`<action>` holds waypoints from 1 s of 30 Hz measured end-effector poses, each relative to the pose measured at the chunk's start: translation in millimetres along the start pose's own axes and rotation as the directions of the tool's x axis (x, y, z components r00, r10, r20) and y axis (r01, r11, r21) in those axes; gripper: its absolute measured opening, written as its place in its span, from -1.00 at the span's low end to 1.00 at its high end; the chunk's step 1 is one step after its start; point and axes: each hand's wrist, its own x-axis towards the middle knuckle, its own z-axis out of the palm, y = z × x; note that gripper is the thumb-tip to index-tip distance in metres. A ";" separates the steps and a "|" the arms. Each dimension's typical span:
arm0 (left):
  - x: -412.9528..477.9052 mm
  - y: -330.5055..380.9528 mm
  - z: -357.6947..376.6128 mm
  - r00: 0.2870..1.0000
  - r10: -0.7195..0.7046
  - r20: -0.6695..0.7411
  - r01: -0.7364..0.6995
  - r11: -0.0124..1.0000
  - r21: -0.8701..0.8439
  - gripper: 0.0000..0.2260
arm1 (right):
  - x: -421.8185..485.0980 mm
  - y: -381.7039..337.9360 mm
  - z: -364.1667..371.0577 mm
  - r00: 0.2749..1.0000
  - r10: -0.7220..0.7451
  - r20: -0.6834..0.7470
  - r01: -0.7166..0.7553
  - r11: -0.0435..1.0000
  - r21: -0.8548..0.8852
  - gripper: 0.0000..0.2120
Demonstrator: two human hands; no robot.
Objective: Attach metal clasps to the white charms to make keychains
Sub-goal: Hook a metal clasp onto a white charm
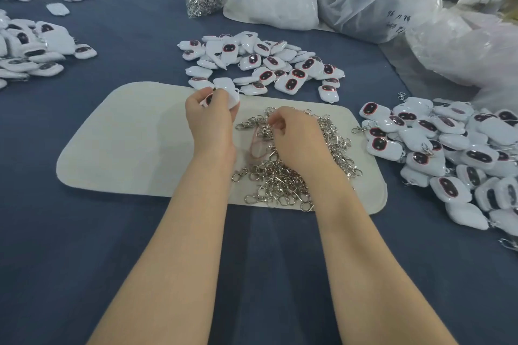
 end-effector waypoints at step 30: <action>-6.4 -11.8 5.8 0.968 -0.160 0.194 0.090 0.940 0.329 -0.87 | 4.5 0.8 -14.2 0.957 0.271 -0.100 -0.031 0.440 0.897 -0.85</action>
